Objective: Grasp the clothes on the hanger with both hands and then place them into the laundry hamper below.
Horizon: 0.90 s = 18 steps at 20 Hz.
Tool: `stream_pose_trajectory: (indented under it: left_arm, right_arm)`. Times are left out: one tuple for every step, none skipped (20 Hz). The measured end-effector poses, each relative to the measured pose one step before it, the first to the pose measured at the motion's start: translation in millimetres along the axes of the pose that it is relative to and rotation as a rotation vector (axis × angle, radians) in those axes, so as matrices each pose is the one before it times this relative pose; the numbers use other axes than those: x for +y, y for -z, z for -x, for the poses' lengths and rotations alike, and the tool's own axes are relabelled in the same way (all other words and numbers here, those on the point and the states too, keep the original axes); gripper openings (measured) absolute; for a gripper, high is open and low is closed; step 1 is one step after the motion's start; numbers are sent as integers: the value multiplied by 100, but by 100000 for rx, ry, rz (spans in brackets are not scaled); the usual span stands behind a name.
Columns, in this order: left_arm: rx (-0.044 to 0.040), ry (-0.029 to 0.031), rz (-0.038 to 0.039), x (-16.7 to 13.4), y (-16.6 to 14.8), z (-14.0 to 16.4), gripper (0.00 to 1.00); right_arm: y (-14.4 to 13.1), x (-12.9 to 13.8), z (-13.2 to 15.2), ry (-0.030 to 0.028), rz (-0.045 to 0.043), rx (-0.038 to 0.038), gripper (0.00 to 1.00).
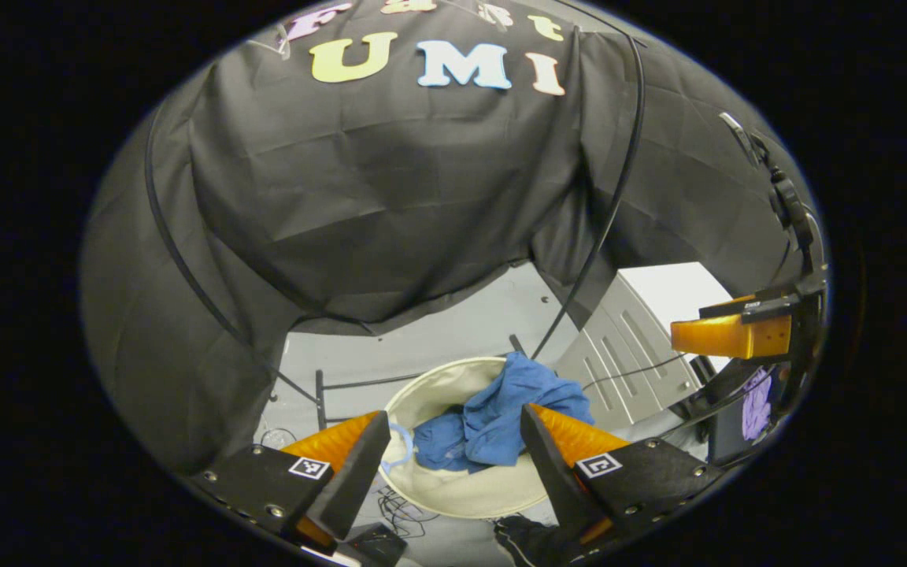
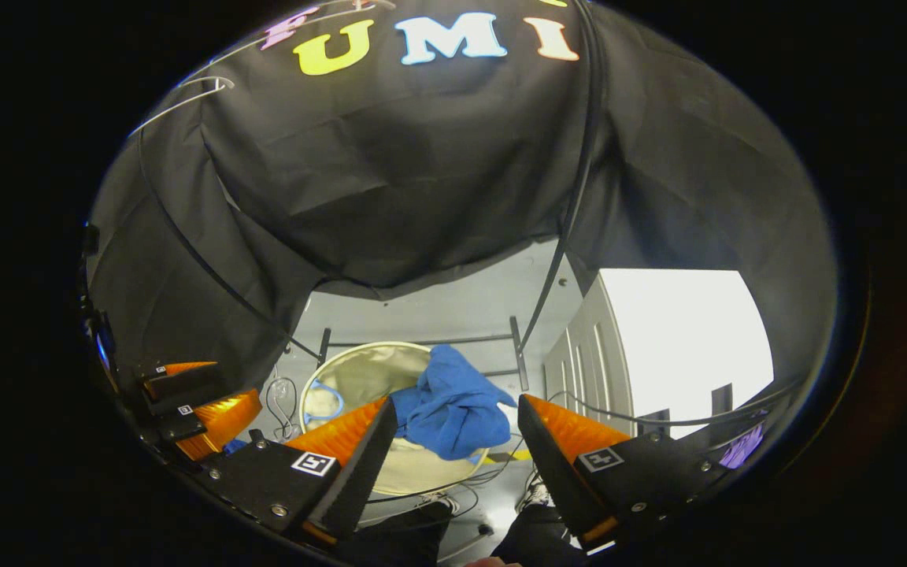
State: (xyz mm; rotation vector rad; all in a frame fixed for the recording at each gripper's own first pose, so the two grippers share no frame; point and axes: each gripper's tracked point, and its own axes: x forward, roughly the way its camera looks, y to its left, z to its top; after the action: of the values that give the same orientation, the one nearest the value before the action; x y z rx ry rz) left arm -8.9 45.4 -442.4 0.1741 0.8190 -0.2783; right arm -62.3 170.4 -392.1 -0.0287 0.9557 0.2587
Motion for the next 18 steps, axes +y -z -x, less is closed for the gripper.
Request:
stream_pose_trajectory:
  left_arm:
    - [-2195,-2186,897,-842,-1014,1295,97]
    - [-2248,-2189,1249,-925,-1200,1145,97]
    - [-1981,-2282,1500,-1049,-1076,1066,96]
    - [-2258,-2593,1515,-861,-1162,1194,97]
    - [-2703,-2571,1669,-927,-1132,1019,97]
    - [-2774,-2262,1298,-963,-1360,1125,97]
    - [-2934,-2644,973,-804,-1230,980,97]
    - [-3060,-2685,1586,-644,-1422,1034,97]
    - [-3457,-1822,2492,-835,-1415,1045,97]
    - [-3490,-1251,3088,-1016,-1614,867,97]
    - [-2878,-1011,2895,-844,-1425,877,97]
    - [-2822,-1122,2232,-542,-1434,875,96]
    - [-2788,-1028,1557,-165,-1357,780,97]
    - [-2564,-90,665,-350,-1501,813,96]
    - [-2111,397,-66,-409,-1108,463,96]
    - [-1977,-236,-499,-60,-1249,538,96]
    - [-2247,-283,-695,-19,-1312,399,96]
    - [-2613,257,-812,-141,-1635,375,97]
  right_arm:
    - [-386,-1018,803,-1602,399,-2017,96]
    - [-531,-985,851,-1782,421,-1882,96]
    - [-603,-1069,834,-1674,655,-1587,96]
    - [-675,-1070,795,-1460,648,-1749,95]
    - [-960,-1210,864,-1624,326,-2208,95]
    - [-785,-937,520,-1534,206,-2517,95]
    - [-690,-850,394,-1757,762,-2963,96]
    - [-942,-672,597,-1565,1267,-2698,96]
    - [-1106,-658,604,-1570,1750,-2790,96]
    - [-989,-682,466,-996,1461,-2417,96]
    - [-659,-633,409,-1069,734,-2158,96]
    - [-848,-368,385,-1160,369,-2325,96]
    - [-766,-292,488,-825,79,-1743,96]
    - [-828,-83,341,-731,116,-1910,96]
    - [-646,-51,164,-370,-175,-1565,96]
    - [-791,-97,320,-270,-338,-1644,96]
    - [-899,153,174,-44,-239,-2038,96]
    - [-1112,77,310,380,422,-2661,96]
